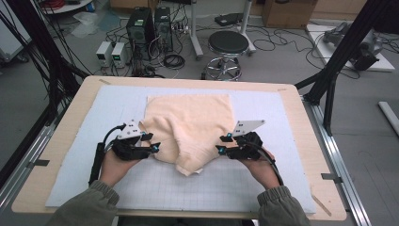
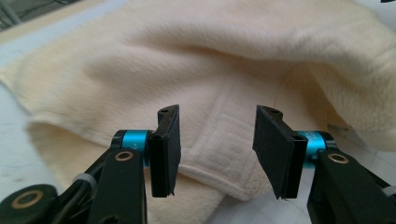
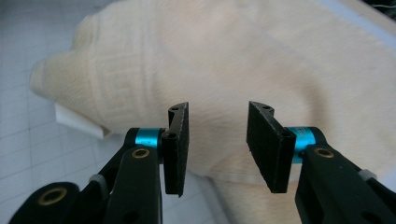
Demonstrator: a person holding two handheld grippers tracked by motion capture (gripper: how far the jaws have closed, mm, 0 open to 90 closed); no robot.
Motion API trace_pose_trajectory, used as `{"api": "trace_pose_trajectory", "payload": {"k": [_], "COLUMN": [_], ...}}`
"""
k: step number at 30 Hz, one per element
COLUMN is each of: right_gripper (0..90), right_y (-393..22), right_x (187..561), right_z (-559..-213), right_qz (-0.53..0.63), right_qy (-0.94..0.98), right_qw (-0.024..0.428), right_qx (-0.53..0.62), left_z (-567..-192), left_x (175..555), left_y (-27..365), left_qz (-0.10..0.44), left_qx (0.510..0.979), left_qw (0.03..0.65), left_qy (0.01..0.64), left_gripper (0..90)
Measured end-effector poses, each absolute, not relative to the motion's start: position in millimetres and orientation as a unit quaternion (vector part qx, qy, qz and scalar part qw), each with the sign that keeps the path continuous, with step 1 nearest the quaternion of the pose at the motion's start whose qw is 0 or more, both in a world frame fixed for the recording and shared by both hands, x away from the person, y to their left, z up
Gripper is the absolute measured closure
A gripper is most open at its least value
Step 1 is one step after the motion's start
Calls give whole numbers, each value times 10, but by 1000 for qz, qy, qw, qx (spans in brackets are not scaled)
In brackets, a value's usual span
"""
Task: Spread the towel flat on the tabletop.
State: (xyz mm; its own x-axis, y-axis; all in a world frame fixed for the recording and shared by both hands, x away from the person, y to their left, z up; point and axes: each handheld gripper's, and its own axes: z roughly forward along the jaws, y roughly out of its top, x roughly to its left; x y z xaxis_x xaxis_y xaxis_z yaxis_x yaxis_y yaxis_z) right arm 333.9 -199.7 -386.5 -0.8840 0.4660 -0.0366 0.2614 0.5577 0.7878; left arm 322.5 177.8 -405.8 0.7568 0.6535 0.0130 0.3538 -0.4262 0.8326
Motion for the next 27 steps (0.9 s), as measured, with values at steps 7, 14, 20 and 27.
{"api": "trace_pose_trajectory", "payload": {"k": [7,14,20,27], "right_gripper": [559,775,839,841], "right_y": [-1782,-1669,-1703,-1899], "right_x": [3435,3504,3427,3275], "right_z": [-4273,-4354,-4250,-3961], "right_qz": [394,387,385,403], "right_qy": [890,893,897,889], "right_qw": [81,92,99,113], "right_qx": [215,209,196,186], "left_z": [-4346,-4356,-4197,-3955], "left_x": [3368,3366,3285,3120], "left_y": [1571,1528,1596,1787], "left_qz": [145,158,165,176], "left_qx": [855,854,850,840], "left_qw": [401,395,399,418], "left_qy": [295,299,302,299], "left_gripper": [522,737,805,817]}}
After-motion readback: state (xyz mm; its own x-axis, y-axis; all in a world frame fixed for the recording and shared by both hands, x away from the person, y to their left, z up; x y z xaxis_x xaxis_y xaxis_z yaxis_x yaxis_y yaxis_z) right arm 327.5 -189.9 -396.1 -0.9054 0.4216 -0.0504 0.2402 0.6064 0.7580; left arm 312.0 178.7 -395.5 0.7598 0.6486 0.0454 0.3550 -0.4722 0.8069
